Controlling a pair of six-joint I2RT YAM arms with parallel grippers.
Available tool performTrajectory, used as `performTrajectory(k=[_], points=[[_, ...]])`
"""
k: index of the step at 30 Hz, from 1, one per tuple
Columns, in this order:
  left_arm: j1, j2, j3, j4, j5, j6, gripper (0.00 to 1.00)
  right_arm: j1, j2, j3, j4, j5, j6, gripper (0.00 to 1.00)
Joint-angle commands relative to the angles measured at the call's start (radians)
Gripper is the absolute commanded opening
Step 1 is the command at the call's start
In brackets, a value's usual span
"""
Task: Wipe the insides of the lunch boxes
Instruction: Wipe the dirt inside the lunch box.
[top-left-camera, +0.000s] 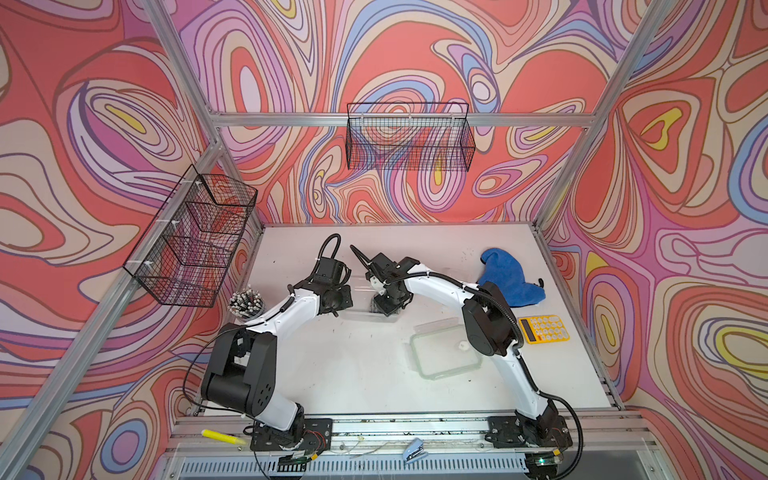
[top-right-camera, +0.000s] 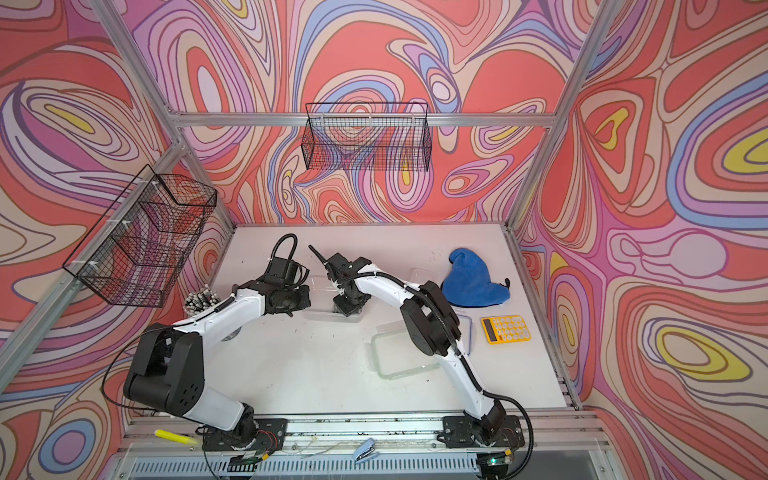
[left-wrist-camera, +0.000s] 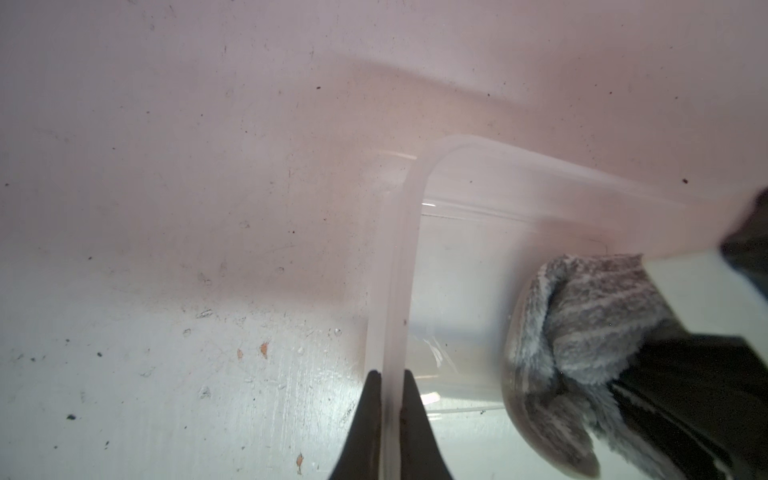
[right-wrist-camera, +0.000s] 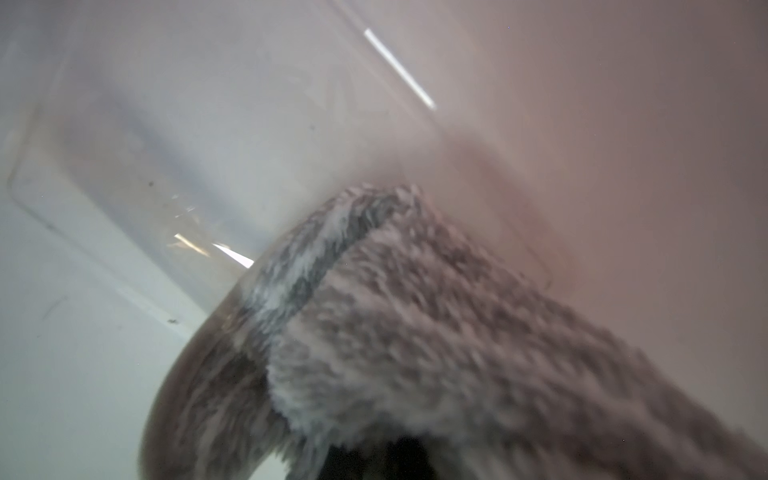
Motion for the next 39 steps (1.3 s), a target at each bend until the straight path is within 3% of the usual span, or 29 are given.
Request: performTrajectory(k=[1,10,15,17,22,28,31,34,39], points=[[0.035,0.006,0.017,0.099,-0.079,-0.082,0.0,0.008,0.012,-0.047,-0.207,-0.111,-0.04,0.0],[0.034,-0.021,-0.035,0.179,-0.026,-0.073,0.0,0.017,0.026,-0.054,-0.101,-0.368,-0.019,0.0],[0.033,-0.039,-0.075,0.212,0.042,-0.063,0.0,0.017,0.07,-0.015,0.006,-0.405,0.072,0.0],[0.031,-0.047,-0.092,0.216,0.052,-0.052,0.0,0.017,0.096,0.027,0.028,-0.331,0.131,0.0],[0.03,-0.076,-0.101,0.157,0.027,0.007,0.0,0.007,0.096,0.063,0.007,-0.005,0.19,0.0],[0.031,-0.078,-0.086,0.08,0.009,0.089,0.0,-0.014,-0.005,-0.042,0.035,0.191,0.174,0.0],[0.031,-0.072,-0.087,0.068,0.007,0.105,0.0,-0.016,-0.012,-0.021,0.014,0.27,0.156,0.0],[0.027,-0.06,-0.076,0.054,0.011,0.118,0.0,-0.015,0.019,0.046,-0.021,0.307,0.149,0.0],[-0.014,-0.04,-0.058,0.056,0.037,0.143,0.0,-0.015,0.078,0.128,0.051,0.181,0.207,0.0]])
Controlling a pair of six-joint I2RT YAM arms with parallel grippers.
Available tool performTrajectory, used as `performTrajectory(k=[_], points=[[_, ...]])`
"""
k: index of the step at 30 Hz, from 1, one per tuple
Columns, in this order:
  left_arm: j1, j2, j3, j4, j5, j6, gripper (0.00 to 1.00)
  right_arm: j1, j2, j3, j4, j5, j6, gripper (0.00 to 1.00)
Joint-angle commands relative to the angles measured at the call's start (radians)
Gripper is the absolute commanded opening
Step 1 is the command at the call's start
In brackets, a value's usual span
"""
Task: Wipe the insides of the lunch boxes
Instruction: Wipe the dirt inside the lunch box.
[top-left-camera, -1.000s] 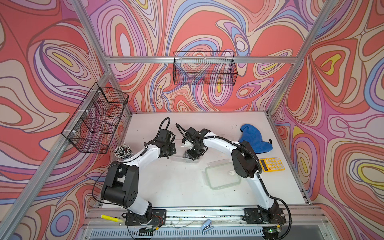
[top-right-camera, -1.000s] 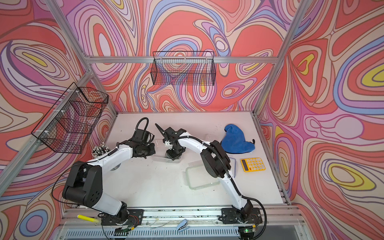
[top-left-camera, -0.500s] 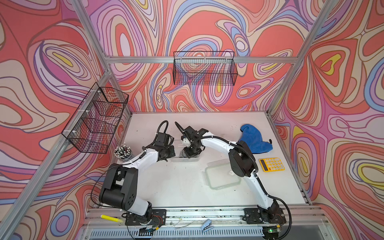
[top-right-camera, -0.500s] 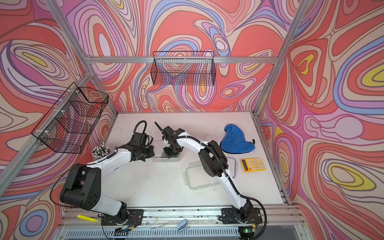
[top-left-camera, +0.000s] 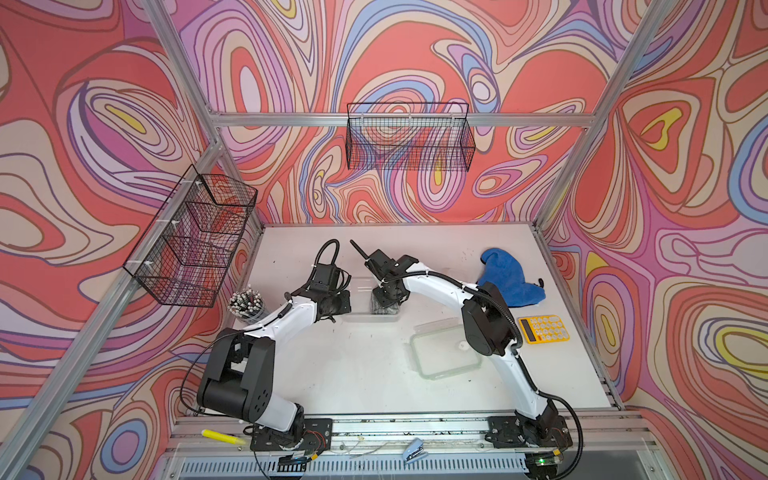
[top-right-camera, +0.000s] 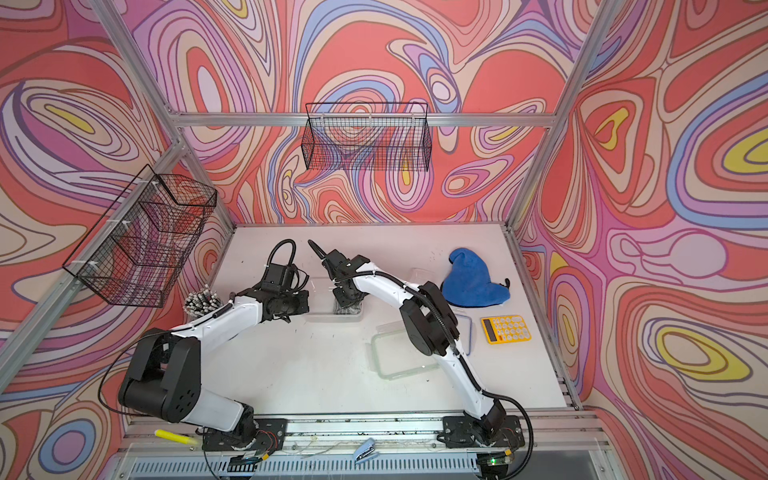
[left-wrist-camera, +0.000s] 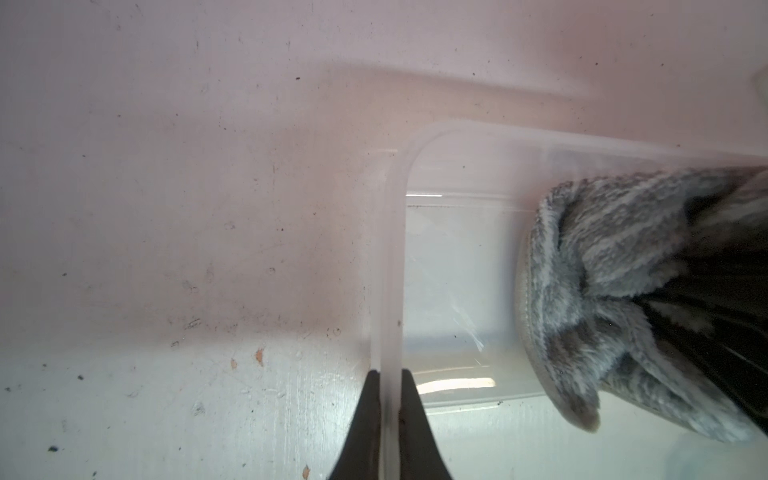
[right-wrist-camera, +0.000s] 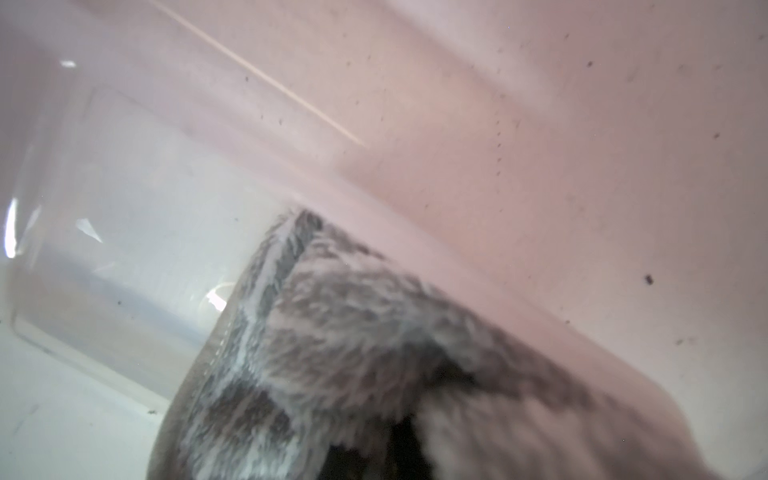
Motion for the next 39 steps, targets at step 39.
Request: performTrajectory(k=[39], points=[[-0.088,0.049,0.002,0.047,0.154,0.07,0.0,-0.04,0.123,-0.072,0.69,-0.439,0.407,0.0]])
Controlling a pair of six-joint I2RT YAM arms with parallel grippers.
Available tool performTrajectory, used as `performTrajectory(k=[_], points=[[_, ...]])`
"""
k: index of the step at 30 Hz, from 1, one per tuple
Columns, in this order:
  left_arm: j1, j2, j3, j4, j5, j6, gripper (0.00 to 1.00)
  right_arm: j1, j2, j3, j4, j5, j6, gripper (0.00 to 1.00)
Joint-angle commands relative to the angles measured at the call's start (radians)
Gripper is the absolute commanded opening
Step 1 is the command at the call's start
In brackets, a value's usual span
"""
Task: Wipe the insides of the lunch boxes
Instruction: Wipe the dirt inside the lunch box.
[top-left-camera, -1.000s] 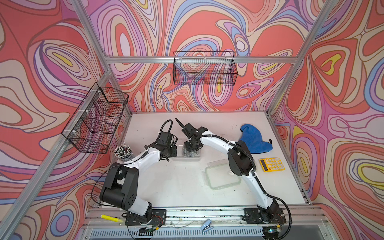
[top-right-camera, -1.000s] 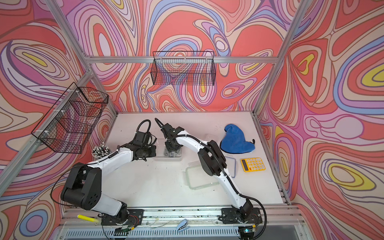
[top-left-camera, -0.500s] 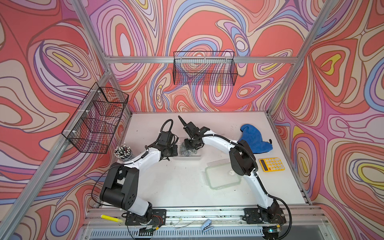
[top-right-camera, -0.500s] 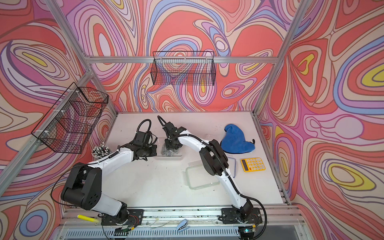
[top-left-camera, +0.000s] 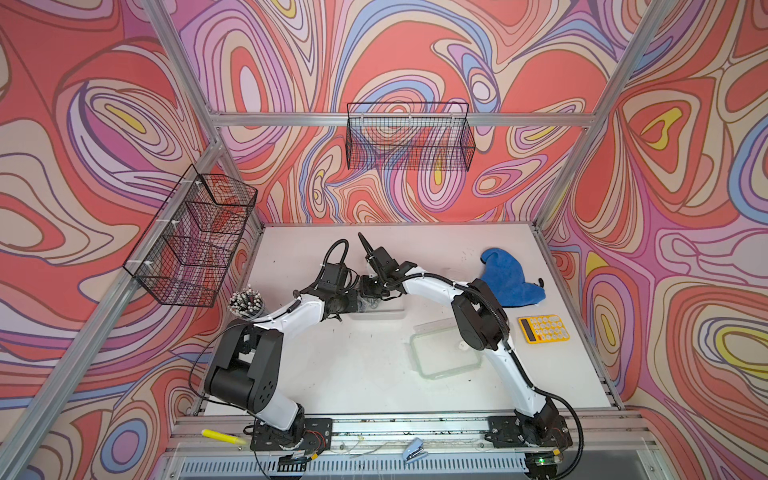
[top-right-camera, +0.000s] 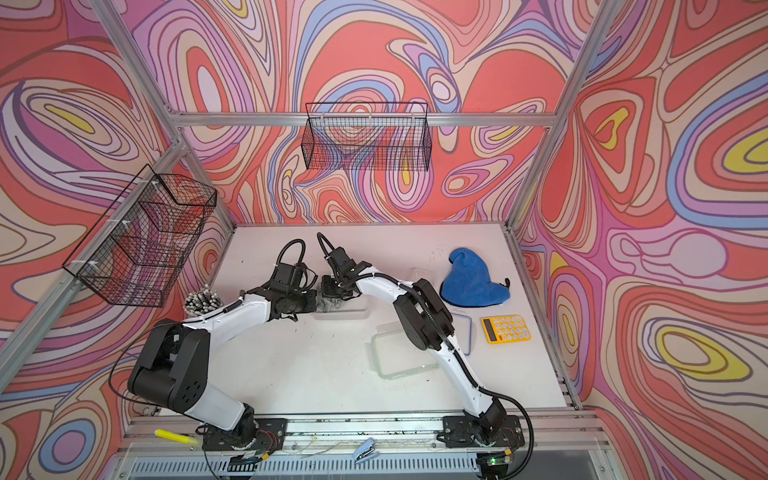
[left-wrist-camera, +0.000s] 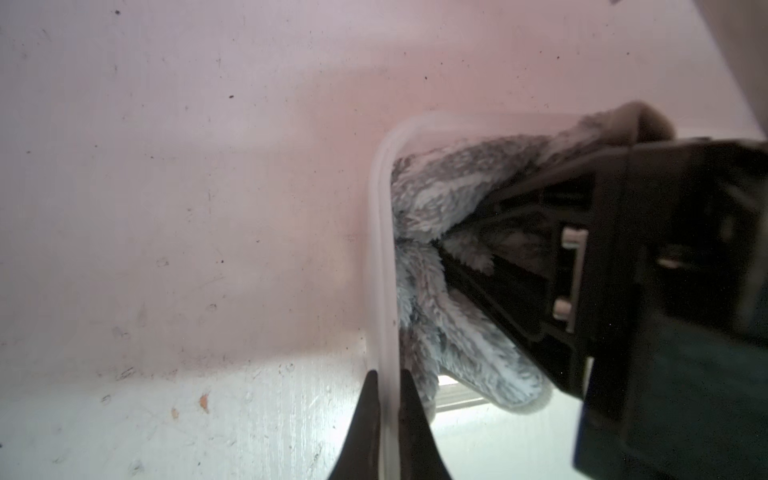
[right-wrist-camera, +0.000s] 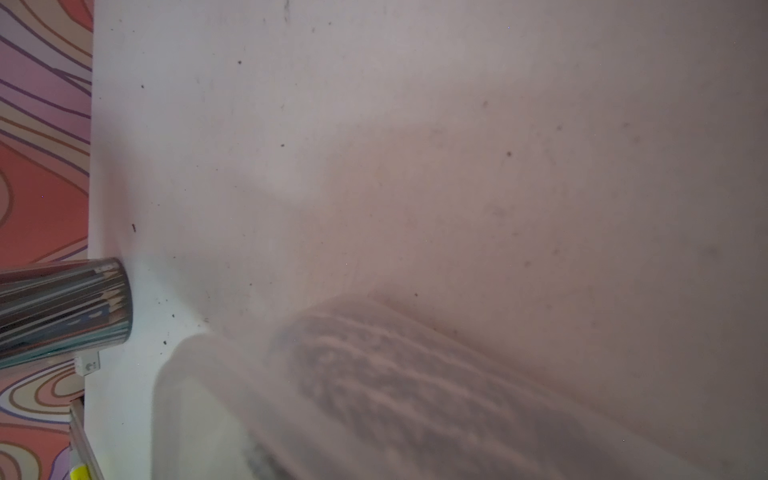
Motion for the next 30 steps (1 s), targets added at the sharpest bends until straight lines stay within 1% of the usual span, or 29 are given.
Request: performTrajectory(k=[1,4,6,10,13,15,17,21,25,28,30], points=[[-0.036,-0.011,-0.011,-0.019,0.137,0.065,0.0,-0.005,0.034,-0.016,0.185,-0.061,-0.005,0.0],[-0.036,-0.011,-0.013,-0.023,0.135,0.073,0.0,-0.003,0.014,-0.048,0.217,-0.084,-0.053,0.0],[-0.036,-0.013,-0.014,-0.031,0.104,0.06,0.0,-0.001,-0.004,-0.073,0.233,-0.09,-0.107,0.0],[-0.036,-0.016,-0.014,-0.041,0.058,0.043,0.0,-0.001,-0.044,-0.136,0.271,-0.083,-0.151,0.0],[-0.033,-0.019,-0.013,-0.04,0.028,0.033,0.0,-0.001,-0.034,-0.111,0.156,-0.005,-0.156,0.0],[-0.028,-0.026,-0.014,-0.066,0.007,0.015,0.0,-0.003,-0.03,-0.094,0.05,0.1,-0.157,0.0],[-0.014,-0.037,-0.023,-0.062,-0.012,-0.011,0.0,-0.007,-0.044,-0.106,-0.004,0.159,-0.166,0.0],[0.036,-0.062,-0.057,-0.055,-0.011,-0.048,0.0,-0.017,-0.086,-0.14,-0.089,0.274,-0.213,0.0],[0.063,-0.08,-0.069,-0.055,-0.033,-0.061,0.0,-0.022,-0.079,-0.094,-0.234,0.307,-0.274,0.0],[0.066,-0.088,-0.068,-0.054,-0.068,-0.075,0.0,-0.021,-0.058,-0.028,-0.347,0.266,-0.3,0.0],[0.067,-0.088,-0.069,-0.055,-0.097,-0.104,0.0,-0.017,-0.053,-0.005,-0.387,0.208,-0.304,0.0]])
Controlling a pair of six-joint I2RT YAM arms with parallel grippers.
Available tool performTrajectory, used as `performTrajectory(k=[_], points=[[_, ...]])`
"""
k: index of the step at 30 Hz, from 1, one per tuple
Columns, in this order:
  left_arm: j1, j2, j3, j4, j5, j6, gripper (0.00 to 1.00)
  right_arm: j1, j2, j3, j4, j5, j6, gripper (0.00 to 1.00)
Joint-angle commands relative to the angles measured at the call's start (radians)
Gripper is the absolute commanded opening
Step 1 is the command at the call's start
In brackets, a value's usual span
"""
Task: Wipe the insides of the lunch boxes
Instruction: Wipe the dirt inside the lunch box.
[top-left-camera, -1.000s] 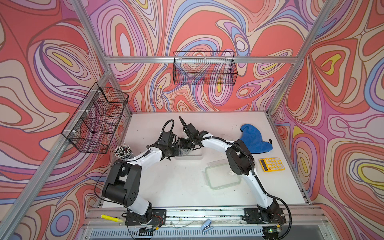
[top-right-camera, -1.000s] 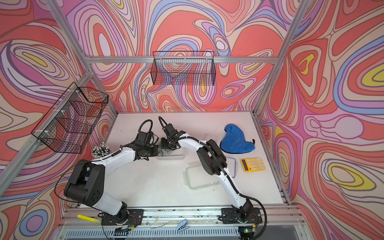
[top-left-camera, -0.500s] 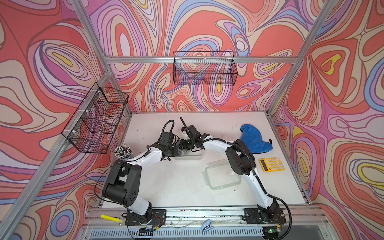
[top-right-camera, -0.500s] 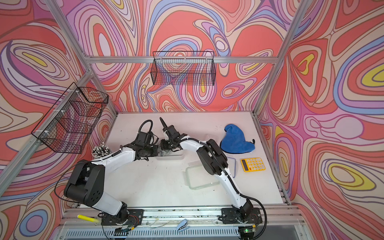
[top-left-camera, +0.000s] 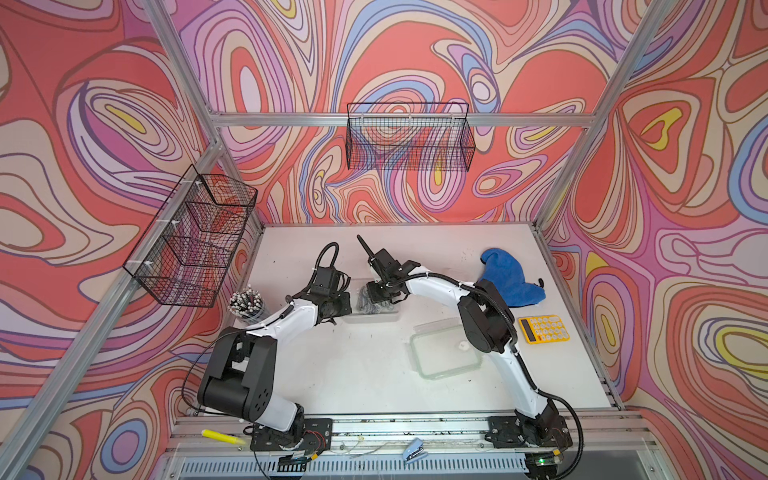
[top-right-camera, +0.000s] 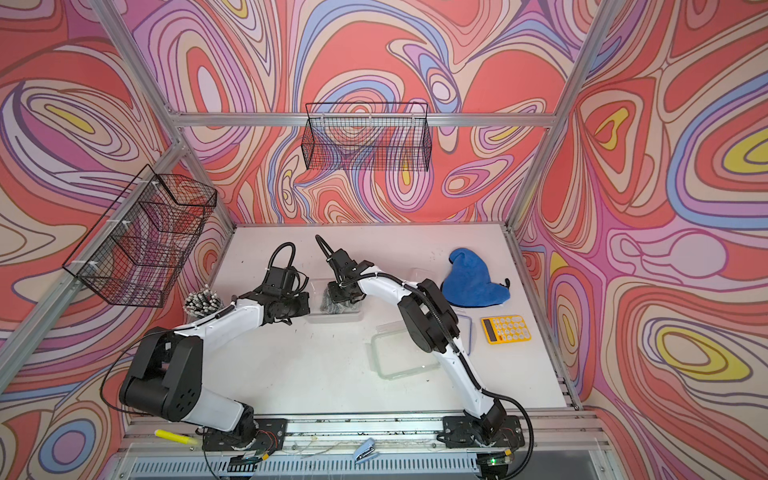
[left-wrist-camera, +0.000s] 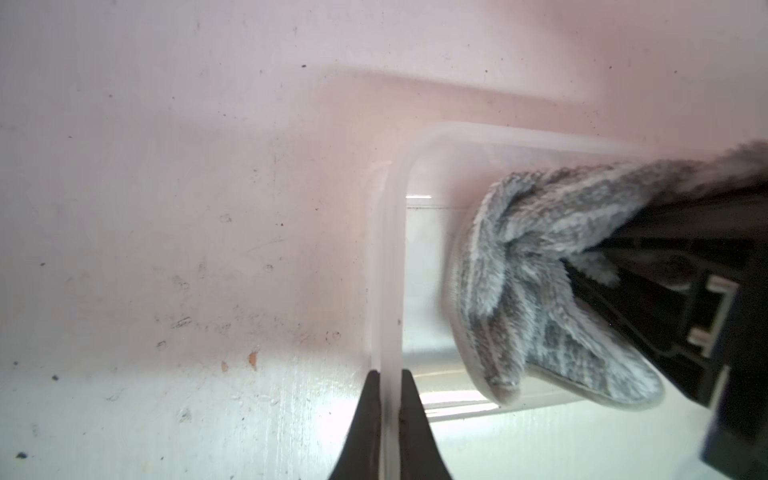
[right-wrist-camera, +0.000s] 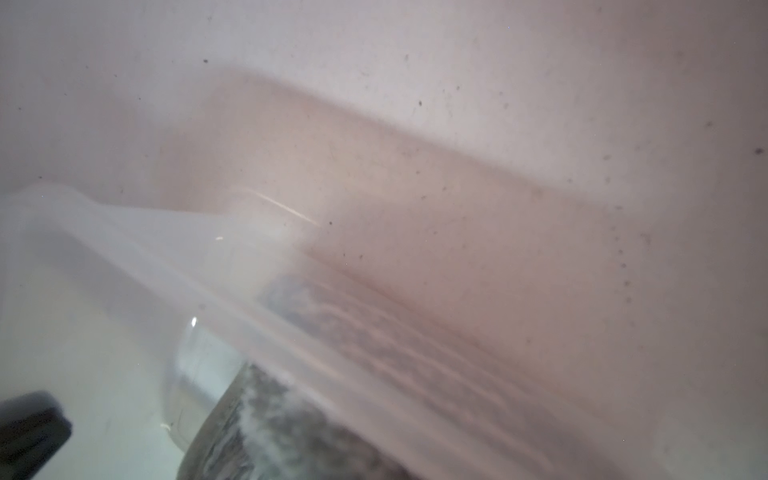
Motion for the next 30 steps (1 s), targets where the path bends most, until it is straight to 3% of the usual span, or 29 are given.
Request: performTrajectory(k=[1,7,12,19,25,30], points=[[0.013,-0.031,-0.016,-0.043,-0.079,-0.055,0.0,-0.014,0.026,0.035,-0.172,-0.021,-0.043,0.0],[0.012,-0.05,-0.037,0.047,-0.11,-0.141,0.0,0.034,0.046,0.064,-0.223,-0.135,-0.056,0.0],[0.013,-0.065,-0.043,0.08,-0.062,-0.129,0.0,0.055,0.101,0.118,-0.234,-0.227,-0.048,0.0],[-0.011,-0.046,-0.055,0.127,0.03,-0.143,0.0,0.069,0.122,0.099,-0.018,-0.429,0.081,0.0],[-0.018,-0.061,-0.081,0.14,0.041,-0.137,0.0,0.068,0.116,0.076,0.028,-0.4,0.105,0.0],[-0.018,-0.082,-0.055,0.047,-0.018,-0.056,0.0,0.067,0.107,0.086,-0.166,-0.174,-0.024,0.0]])
